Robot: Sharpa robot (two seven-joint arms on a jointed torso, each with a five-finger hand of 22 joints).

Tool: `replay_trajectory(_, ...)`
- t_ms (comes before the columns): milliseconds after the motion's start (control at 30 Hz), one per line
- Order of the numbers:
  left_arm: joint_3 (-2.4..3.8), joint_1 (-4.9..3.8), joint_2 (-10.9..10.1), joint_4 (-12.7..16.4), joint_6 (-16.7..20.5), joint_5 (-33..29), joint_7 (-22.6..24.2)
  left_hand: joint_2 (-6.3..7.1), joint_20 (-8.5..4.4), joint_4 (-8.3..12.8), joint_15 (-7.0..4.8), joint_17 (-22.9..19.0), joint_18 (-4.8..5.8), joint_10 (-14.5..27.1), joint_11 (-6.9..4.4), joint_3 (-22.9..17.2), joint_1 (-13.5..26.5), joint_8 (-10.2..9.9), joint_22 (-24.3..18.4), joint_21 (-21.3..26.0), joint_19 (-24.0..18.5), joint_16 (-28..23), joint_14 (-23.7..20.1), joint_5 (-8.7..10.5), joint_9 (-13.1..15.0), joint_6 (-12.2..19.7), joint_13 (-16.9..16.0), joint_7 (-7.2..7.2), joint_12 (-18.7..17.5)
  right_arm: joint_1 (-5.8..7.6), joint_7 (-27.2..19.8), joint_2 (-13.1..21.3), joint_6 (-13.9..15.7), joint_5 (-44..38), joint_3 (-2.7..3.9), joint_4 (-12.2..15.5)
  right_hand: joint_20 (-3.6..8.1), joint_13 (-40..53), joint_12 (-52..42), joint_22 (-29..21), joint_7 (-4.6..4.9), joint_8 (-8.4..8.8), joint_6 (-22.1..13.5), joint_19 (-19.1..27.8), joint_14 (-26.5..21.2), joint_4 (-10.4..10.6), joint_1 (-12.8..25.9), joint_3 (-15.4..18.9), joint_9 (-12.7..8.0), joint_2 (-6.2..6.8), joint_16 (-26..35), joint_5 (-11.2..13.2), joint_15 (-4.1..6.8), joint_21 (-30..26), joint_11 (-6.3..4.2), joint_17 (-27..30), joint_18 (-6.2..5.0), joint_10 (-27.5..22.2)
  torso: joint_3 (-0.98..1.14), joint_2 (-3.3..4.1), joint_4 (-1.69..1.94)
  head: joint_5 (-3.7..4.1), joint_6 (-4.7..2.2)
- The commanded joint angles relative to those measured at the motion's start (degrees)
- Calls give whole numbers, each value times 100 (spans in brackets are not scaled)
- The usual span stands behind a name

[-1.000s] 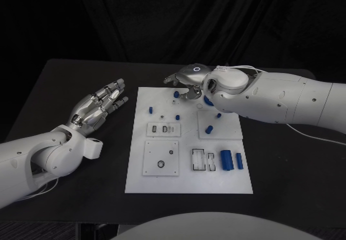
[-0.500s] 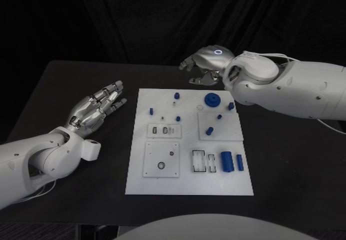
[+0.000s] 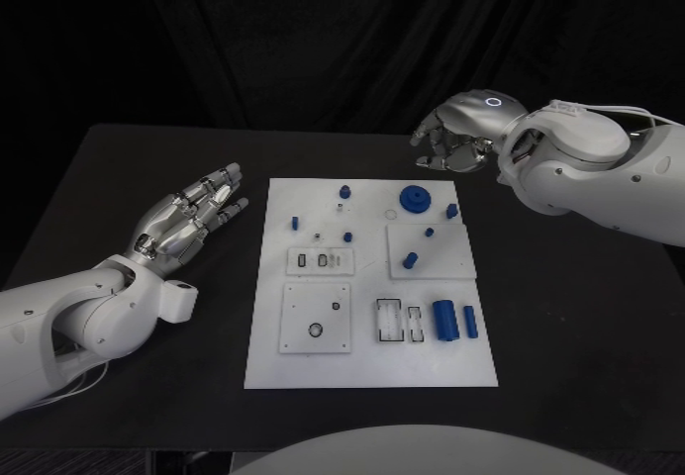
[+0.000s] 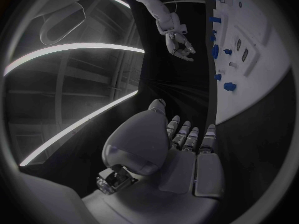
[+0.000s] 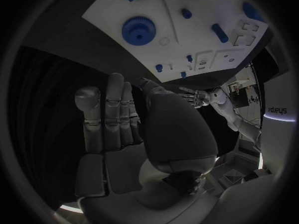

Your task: Assemble the parts on the task board

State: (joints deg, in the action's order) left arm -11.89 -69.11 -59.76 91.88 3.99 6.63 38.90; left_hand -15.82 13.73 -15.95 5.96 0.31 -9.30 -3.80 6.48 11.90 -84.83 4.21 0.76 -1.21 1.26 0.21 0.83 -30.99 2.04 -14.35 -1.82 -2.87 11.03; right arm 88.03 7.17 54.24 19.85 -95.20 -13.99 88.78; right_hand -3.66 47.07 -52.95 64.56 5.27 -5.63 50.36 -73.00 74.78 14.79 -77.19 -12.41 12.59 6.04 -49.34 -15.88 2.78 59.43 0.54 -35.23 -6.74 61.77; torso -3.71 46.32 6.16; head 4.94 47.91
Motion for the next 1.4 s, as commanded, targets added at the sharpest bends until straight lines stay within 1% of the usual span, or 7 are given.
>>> replay_trajectory(33,0,-13,21,-6,-62,8,852,8,38,29,47,1,-110,45,-10,-18,-64,5,-3,-10,13,20,-6,-26,7,0,8,-31,-31,-113,174,53,-146,186,-12,-35,32,1996,-1841,601,-30,73,27,-363,373,113,284,228,-25,-45,-1161,326,24,645,-25,-1483,99,915,-4,2,-2,14,5)
replay_trajectory(267,-6,-13,41,-15,-71,8,867,5,45,41,67,2,-111,44,-10,-32,-84,5,-2,-12,15,22,-3,-39,8,-5,7,-29,-24,-346,296,10,-90,217,-19,-247,23,3361,-2966,1304,4,163,-44,-667,794,128,391,579,-65,-48,-2594,902,21,1360,-13,-3361,240,1839,9,15,-1,6,16)
replay_trajectory(433,-10,-13,31,-25,-73,8,863,5,46,44,67,2,-111,43,-12,-35,-88,4,-2,-12,15,23,-1,-43,7,-3,7,-33,-22,-466,261,-32,3,222,-20,-326,72,4293,-3705,1717,5,138,100,-1019,1346,135,305,660,-51,-25,-3686,910,62,1885,-40,-4895,357,2823,14,14,2,-7,34)
replay_trajectory(500,-11,-13,27,-26,-73,8,863,5,46,48,68,2,-111,44,-15,-38,-94,4,-3,-11,14,22,-2,-49,7,-2,7,-37,-25,-494,253,-42,19,223,-20,-336,72,4293,-3705,1893,17,143,130,-1159,1463,152,305,675,-52,-16,-3938,911,59,2120,-34,-5280,416,2823,15,14,6,-5,40)
replay_trajectory(733,-12,-13,20,-20,-82,8,839,4,48,55,70,3,-112,44,-14,-45,-103,2,-1,-14,17,24,1,-59,7,1,7,-40,-23,-541,245,-75,24,224,-20,-353,69,4293,-3705,1942,18,165,106,-1188,1482,146,289,673,-64,-18,-3981,897,57,2175,-32,-5347,429,2823,5,16,38,34,60)
replay_trajectory(867,-12,-13,19,-19,-80,8,838,6,50,60,74,4,-112,46,-13,-49,-110,1,0,-16,19,25,3,-64,6,5,7,-43,-27,-548,255,-103,-30,224,-20,-360,67,4293,-3705,1959,25,166,104,-1195,1490,123,237,658,-68,-27,-3999,833,54,2191,-28,-5376,432,2823,4,13,13,22,55)
replay_trajectory(1400,-14,-12,42,-45,-107,8,833,8,52,67,75,3,-112,53,-19,-55,-119,-2,0,-16,20,24,1,-71,5,10,10,-46,-38,-622,275,-190,-111,224,-19,-413,53,4293,-3705,1982,43,151,147,-1196,1489,48,85,631,-63,-33,-3997,681,39,2202,-11,-5374,434,2823,0,4,17,7,68)
